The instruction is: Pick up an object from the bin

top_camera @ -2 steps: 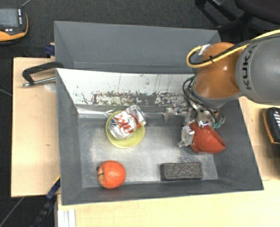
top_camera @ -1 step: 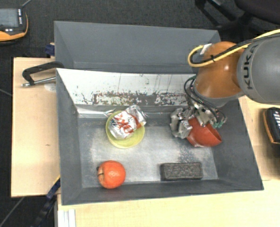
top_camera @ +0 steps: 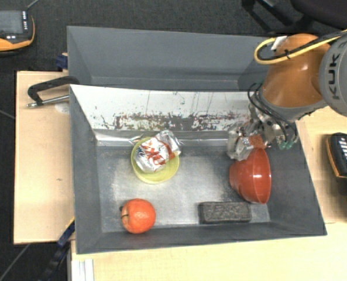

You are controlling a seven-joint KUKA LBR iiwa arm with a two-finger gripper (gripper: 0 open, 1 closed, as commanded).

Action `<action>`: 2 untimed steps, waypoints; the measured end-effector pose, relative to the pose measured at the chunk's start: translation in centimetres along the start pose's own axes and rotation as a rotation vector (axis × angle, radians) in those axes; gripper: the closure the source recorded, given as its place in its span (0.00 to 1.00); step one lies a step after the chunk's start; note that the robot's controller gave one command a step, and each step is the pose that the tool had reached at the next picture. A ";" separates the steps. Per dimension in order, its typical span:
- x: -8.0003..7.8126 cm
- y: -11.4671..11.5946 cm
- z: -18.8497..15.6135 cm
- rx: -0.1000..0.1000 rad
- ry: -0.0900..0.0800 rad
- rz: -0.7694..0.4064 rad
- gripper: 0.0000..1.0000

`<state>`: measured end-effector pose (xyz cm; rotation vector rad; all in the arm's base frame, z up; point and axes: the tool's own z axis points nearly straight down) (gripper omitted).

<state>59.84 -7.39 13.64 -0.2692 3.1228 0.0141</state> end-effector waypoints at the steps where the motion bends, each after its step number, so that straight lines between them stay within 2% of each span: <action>1: 0.3 -2.6 -2.4 0.002 -0.010 0.090 1.00; 2: -0.9 3.3 -20.4 0.005 -0.028 0.005 1.00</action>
Offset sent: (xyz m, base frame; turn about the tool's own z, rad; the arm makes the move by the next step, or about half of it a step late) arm -0.0007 -0.0266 0.0207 0.0893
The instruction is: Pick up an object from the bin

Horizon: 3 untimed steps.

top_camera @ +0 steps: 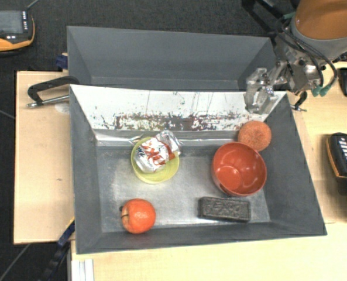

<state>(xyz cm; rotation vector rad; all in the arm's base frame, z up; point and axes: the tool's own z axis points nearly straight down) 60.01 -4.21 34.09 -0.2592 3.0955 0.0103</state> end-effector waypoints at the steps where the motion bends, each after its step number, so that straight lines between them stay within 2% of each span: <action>1: 0.1 3.5 2.1 -0.001 -0.003 -0.106 1.00; 2: 0.1 3.3 2.0 0.000 -0.004 -0.103 0.00; 3: 1.4 -0.7 13.4 -0.001 -0.002 -0.327 0.00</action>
Offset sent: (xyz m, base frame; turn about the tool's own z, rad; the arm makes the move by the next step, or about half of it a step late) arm -0.0069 0.0322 -0.0222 -0.1043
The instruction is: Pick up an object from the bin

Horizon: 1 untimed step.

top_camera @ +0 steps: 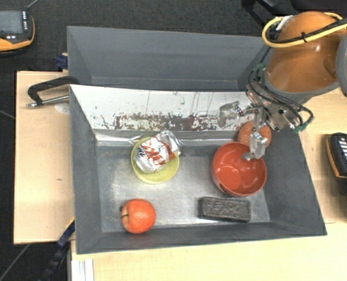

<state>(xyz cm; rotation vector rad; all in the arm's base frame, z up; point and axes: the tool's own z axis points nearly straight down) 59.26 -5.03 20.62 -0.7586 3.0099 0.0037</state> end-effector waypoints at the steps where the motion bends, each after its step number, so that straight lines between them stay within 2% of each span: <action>1: -0.7 0.6 6.7 -0.003 0.001 -0.151 0.00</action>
Offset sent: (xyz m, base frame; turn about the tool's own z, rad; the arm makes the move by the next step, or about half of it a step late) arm 0.0058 0.0087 -0.0649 -0.1529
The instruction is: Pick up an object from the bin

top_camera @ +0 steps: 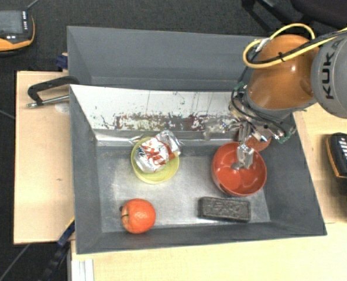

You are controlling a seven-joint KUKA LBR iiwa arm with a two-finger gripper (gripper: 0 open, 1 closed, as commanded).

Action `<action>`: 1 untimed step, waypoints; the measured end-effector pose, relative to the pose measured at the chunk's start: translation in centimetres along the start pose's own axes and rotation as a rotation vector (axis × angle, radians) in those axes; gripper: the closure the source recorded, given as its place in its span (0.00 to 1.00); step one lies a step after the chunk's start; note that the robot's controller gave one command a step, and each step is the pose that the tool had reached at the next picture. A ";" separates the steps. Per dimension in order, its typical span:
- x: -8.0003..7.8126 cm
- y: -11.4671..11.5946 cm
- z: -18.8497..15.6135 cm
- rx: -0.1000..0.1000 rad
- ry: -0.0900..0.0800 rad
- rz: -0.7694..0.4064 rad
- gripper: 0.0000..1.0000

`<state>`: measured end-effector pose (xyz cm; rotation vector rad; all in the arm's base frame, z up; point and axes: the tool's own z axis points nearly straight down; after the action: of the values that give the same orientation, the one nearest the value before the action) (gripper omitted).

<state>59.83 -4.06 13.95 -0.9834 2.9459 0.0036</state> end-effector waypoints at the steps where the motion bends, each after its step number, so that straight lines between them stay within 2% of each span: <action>1: -0.1 -0.1 -0.3 0.004 -0.004 0.001 1.00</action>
Offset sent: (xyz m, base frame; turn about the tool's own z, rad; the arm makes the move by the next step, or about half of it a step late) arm 0.0000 0.0000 0.0000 0.0000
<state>59.96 -4.10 14.25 -0.9802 2.9413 0.0003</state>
